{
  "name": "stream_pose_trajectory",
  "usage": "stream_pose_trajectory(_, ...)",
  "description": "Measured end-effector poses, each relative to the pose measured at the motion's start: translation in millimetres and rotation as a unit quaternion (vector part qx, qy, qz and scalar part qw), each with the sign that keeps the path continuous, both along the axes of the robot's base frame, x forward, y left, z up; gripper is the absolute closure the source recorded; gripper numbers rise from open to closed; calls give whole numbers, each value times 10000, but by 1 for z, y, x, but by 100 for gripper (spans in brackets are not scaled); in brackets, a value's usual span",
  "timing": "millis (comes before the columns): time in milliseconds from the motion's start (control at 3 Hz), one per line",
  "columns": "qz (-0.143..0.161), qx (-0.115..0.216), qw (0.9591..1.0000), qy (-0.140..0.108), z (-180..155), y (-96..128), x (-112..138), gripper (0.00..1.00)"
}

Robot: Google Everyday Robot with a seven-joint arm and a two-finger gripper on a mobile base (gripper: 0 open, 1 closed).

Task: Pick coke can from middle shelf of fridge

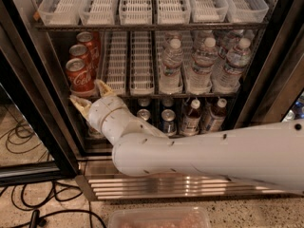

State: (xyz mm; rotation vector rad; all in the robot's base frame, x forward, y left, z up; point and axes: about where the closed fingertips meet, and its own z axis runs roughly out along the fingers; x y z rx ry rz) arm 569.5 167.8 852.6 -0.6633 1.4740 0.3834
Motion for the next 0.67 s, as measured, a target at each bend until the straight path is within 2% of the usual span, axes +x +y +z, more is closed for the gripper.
stream_pose_trajectory(667,19,125,9999,-64,-5,29,10,22)
